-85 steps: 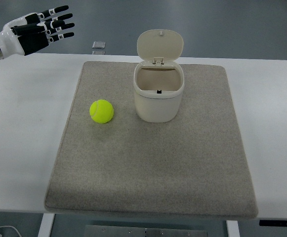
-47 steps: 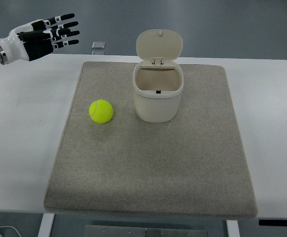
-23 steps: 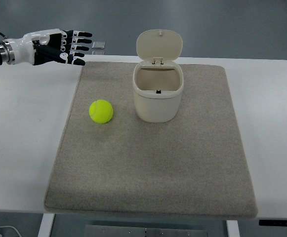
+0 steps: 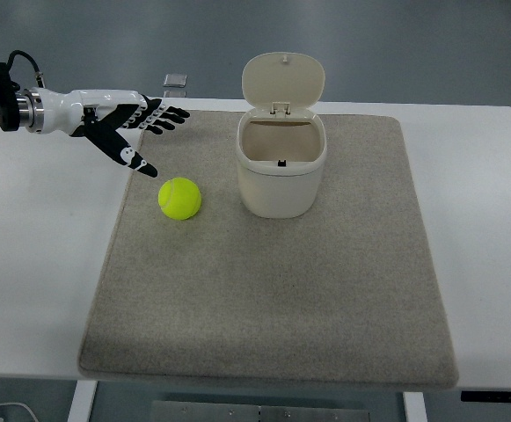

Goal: Put tennis ball into box with left hand
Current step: 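Lower the open left hand beside the yellow-green tennis ball, then close the left hand's fingers around the tennis ball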

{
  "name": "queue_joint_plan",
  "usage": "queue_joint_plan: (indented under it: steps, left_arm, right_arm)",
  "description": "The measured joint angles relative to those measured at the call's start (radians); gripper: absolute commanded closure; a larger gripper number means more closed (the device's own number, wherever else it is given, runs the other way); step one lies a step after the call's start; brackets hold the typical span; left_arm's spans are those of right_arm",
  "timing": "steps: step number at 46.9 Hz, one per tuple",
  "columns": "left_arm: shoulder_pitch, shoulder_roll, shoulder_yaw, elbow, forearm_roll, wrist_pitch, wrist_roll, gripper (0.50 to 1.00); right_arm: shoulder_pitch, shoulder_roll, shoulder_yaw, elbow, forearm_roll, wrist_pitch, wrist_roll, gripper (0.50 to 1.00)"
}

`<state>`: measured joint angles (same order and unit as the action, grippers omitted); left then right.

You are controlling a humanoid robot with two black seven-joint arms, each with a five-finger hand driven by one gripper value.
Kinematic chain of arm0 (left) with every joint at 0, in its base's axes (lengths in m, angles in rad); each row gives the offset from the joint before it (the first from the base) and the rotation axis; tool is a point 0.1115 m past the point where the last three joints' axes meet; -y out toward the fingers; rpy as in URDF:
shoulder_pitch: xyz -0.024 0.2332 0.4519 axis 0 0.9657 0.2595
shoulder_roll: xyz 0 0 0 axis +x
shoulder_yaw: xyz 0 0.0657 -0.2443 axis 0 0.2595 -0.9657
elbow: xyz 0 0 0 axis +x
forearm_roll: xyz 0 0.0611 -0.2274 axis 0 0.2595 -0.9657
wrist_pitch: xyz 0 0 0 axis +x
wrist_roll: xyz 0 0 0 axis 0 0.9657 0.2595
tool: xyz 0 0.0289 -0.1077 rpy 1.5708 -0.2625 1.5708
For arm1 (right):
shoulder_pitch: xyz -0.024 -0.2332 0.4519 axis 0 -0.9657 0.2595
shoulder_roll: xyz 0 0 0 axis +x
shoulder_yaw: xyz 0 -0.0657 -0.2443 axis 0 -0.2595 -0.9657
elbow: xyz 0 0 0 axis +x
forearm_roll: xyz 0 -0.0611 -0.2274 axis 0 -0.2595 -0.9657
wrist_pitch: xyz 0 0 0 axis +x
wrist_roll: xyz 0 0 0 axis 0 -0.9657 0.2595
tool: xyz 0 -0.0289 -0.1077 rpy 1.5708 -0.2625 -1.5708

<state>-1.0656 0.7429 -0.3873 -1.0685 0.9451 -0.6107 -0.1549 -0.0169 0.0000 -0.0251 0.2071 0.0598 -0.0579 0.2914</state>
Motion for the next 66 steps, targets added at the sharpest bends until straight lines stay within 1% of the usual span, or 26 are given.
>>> queue_joint_plan:
  steps: [7, 9, 16, 23, 29, 36, 40, 43, 47, 48, 51, 55, 66]
  left_arm:
    - [0.045, 0.01, 0.0, -0.071, 0.155, 0.009, -0.038, 0.54]
    - [0.058, 0.01, -0.001, -0.087, 0.187, 0.037, -0.049, 0.54]
    - [0.118, 0.007, -0.001, -0.131, 0.313, 0.179, -0.097, 0.54]
    - [0.16, -0.02, 0.0, -0.135, 0.392, 0.31, -0.106, 0.534]
    - [0.174, -0.046, 0.006, -0.129, 0.401, 0.367, -0.106, 0.534]
    - [0.174, -0.057, 0.042, -0.124, 0.414, 0.399, -0.106, 0.544]
    - [0.174, -0.058, 0.052, -0.122, 0.449, 0.433, -0.106, 0.587]
    - [0.174, -0.059, 0.056, -0.122, 0.475, 0.468, -0.106, 0.645]
    - [0.178, -0.059, 0.067, -0.122, 0.484, 0.504, -0.106, 0.694]
    - [0.179, -0.059, 0.07, -0.122, 0.484, 0.509, -0.106, 0.72]
    - [0.18, -0.059, 0.074, -0.122, 0.486, 0.518, -0.106, 0.748]
    - [0.18, -0.059, 0.074, -0.122, 0.489, 0.519, -0.106, 0.757]
    - [0.181, -0.06, 0.074, -0.122, 0.489, 0.519, -0.106, 0.759]
  right_arm:
    - [0.0, 0.0, 0.0, 0.0, 0.0, 0.0, 0.0, 0.56]
    - [0.0, 0.0, 0.0, 0.001, 0.0, 0.0, 0.0, 0.562]
    - [0.0, 0.0, 0.0, 0.0, 0.0, 0.0, 0.0, 0.562]
    - [0.0, 0.0, 0.0, 0.0, 0.0, 0.0, 0.0, 0.562]
    - [0.0, 0.0, 0.0, 0.0, 0.0, 0.0, 0.0, 0.562]
    - [0.0, 0.0, 0.0, 0.0, 0.0, 0.0, 0.0, 0.562]
    - [0.0, 0.0, 0.0, 0.001, 0.0, 0.0, 0.0, 0.562]
    - [0.0, 0.0, 0.0, 0.0, 0.0, 0.0, 0.0, 0.562]
    - [0.0, 0.0, 0.0, 0.0, 0.0, 0.0, 0.0, 0.562]
    - [0.0, 0.0, 0.0, 0.0, 0.0, 0.0, 0.0, 0.562]
    - [0.0, 0.0, 0.0, 0.0, 0.0, 0.0, 0.0, 0.562]
    - [0.0, 0.0, 0.0, 0.001, 0.0, 0.0, 0.0, 0.562]
    - [0.0, 0.0, 0.0, 0.0, 0.0, 0.0, 0.0, 0.562]
